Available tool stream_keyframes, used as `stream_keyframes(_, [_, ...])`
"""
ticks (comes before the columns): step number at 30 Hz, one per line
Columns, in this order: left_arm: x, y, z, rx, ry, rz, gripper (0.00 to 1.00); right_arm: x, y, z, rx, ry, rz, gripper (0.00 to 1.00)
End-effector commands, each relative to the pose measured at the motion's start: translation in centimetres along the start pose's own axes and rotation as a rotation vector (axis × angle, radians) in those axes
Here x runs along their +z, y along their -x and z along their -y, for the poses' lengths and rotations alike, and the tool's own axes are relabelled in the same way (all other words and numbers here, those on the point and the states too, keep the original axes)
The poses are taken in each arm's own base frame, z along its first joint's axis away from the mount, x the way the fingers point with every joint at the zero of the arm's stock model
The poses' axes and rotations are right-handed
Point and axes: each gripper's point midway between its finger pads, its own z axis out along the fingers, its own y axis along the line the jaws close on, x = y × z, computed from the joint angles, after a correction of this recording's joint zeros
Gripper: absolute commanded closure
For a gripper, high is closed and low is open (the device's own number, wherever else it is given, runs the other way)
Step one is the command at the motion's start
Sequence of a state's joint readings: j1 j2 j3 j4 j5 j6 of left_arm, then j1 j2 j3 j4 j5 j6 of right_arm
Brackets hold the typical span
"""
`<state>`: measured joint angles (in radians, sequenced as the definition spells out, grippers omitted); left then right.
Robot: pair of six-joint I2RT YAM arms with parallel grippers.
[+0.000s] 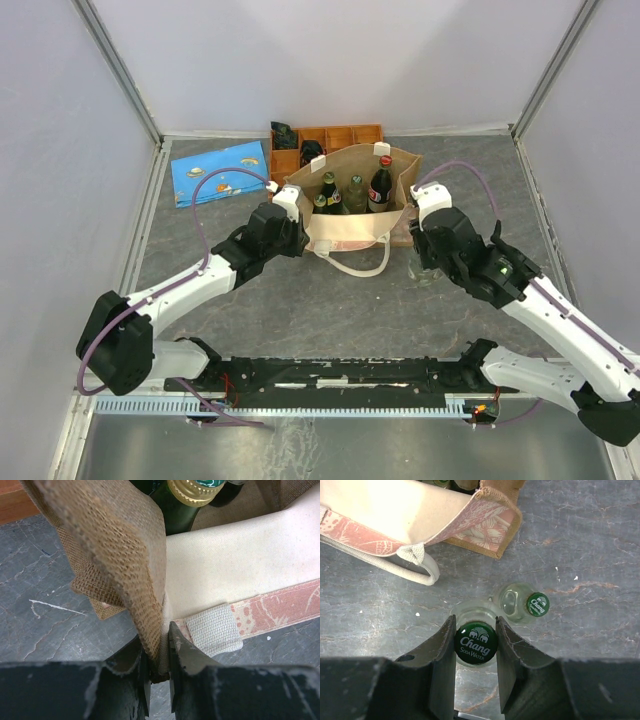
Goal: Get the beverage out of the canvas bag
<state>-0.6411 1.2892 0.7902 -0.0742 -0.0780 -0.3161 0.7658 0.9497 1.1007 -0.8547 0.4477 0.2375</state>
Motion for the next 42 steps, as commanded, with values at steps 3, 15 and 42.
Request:
stream_keyframes(3, [-0.6, -1.3, -0.8, 0.039, 0.029, -0.042, 0.97, -0.1, 4.5, 0.0, 0.134, -0.014, 0.211, 1.0])
stream_keyframes(15, [-0.3, -0.9, -0.8, 0.037, 0.031, -0.035, 0.97, 3.5, 2.9, -1.7, 0.158, -0.003, 0.212, 1.0])
stream_keyframes(42, [0.0, -1.4, -0.6, 0.035, 0.02, -0.047, 0.97, 7.1, -0.3, -3.4, 0.254, 0.004, 0.178, 0.83])
